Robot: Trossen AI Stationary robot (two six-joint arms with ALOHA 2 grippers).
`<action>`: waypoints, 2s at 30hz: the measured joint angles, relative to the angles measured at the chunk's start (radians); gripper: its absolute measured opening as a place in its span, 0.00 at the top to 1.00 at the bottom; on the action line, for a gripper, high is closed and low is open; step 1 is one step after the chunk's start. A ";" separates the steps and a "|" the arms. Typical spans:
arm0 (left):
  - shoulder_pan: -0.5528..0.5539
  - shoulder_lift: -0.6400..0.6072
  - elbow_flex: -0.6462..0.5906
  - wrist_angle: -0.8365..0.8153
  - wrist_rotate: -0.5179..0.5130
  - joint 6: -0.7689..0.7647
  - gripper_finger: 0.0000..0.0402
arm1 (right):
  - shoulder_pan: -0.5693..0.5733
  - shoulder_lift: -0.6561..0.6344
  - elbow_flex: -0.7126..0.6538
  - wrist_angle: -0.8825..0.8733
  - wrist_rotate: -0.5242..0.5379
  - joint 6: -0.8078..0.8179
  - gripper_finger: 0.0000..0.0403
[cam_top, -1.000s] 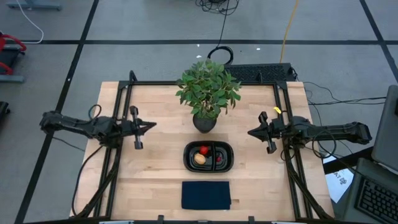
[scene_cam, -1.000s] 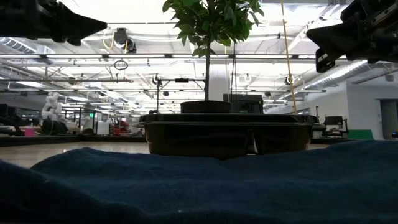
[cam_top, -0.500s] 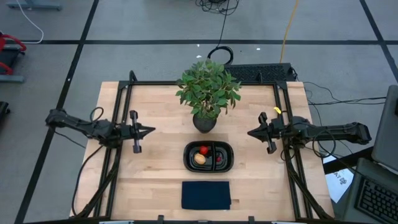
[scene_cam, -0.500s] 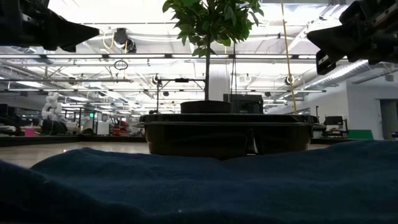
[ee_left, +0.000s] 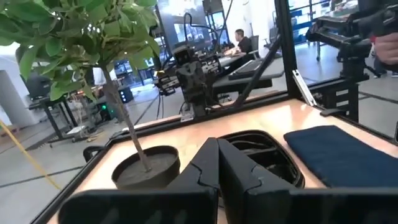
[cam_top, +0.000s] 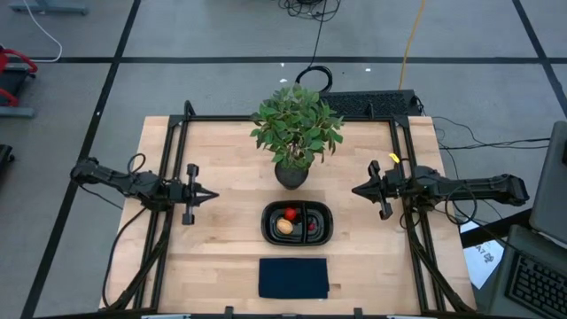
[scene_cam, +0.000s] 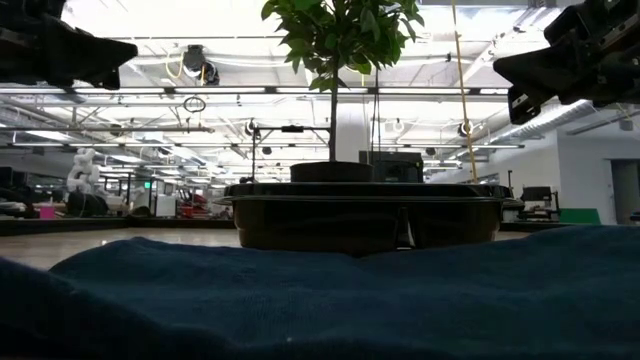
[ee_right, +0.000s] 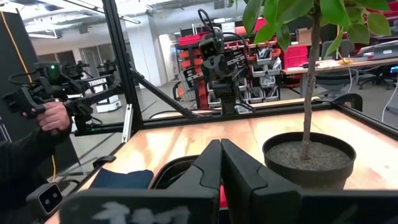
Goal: Pick and placing Produce into tupperware
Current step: Return to Home Position
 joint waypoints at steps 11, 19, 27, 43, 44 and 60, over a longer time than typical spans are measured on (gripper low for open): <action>0.001 -0.065 0.012 -0.123 -0.054 -0.015 1.00 | 0.000 0.000 0.000 -0.007 -0.024 -0.019 1.00; 0.001 -0.065 0.013 -0.143 -0.056 -0.024 1.00 | 0.000 0.000 0.000 -0.009 -0.024 -0.024 1.00; 0.001 -0.065 0.013 -0.142 -0.061 -0.025 1.00 | 0.000 0.001 0.000 -0.029 -0.024 -0.038 1.00; 0.001 -0.065 0.013 -0.148 -0.061 -0.032 1.00 | 0.000 -0.003 0.000 -0.013 -0.024 -0.037 1.00; 0.001 -0.065 0.013 -0.148 -0.062 -0.032 1.00 | 0.000 -0.008 0.000 -0.012 -0.024 -0.030 1.00; 0.001 -0.065 0.013 -0.165 -0.103 -0.040 1.00 | 0.000 -0.151 0.027 -0.149 -0.031 -0.019 1.00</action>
